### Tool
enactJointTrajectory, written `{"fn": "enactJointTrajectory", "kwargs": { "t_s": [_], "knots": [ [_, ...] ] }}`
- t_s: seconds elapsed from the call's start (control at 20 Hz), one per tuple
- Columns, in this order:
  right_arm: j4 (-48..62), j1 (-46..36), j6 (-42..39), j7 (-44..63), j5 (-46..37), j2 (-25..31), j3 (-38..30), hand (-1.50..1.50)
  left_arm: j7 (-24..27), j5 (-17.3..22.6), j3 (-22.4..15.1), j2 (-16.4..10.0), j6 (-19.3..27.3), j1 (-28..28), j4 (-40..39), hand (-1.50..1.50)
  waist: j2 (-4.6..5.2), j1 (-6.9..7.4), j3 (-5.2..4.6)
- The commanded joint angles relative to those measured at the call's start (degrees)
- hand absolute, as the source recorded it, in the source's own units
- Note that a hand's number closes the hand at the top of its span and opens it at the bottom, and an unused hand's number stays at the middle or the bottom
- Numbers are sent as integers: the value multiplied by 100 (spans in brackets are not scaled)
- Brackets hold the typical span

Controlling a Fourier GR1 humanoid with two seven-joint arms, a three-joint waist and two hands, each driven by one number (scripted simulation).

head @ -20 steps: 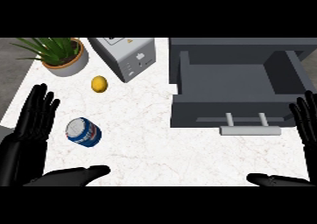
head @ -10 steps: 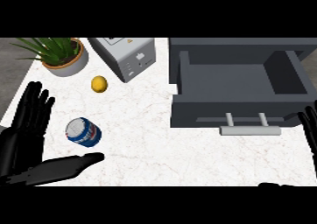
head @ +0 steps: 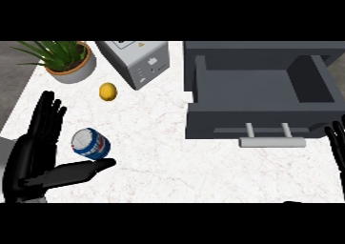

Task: Pick up the can, place it into the drawer and close the drawer

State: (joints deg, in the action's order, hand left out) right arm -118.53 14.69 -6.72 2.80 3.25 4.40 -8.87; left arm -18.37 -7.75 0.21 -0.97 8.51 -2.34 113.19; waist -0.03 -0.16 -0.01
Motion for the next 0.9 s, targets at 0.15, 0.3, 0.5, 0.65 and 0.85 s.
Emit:
{"fn": "enactJointTrajectory", "kwargs": {
  "t_s": [0.15, 0.3, 0.5, 0.65, 0.85],
  "knots": [
    [485, -48, -268, -340, 96, 103, -346, -150, 919, 7, -123, 94, 135, -350, -582, -150, -1, 11, 1],
    [137, -189, -83, 66, -90, -85, -104, -150, 902, 245, 391, -60, 15, 90, -988, -150, 1, 8, 0],
    [-112, -227, -309, 331, 310, 145, -466, -150, 1256, 49, 105, 93, 263, -154, -1293, -150, 0, 4, -1],
    [-43, -342, -263, 397, 76, 63, -329, -150, 1385, 115, 166, 69, 84, -381, -1178, -150, -1, 16, 0],
    [254, -61, -336, -260, -239, -155, -268, -150, 1513, 402, 635, -190, -30, -41, -1700, -150, 0, 9, 1]
  ]
}}
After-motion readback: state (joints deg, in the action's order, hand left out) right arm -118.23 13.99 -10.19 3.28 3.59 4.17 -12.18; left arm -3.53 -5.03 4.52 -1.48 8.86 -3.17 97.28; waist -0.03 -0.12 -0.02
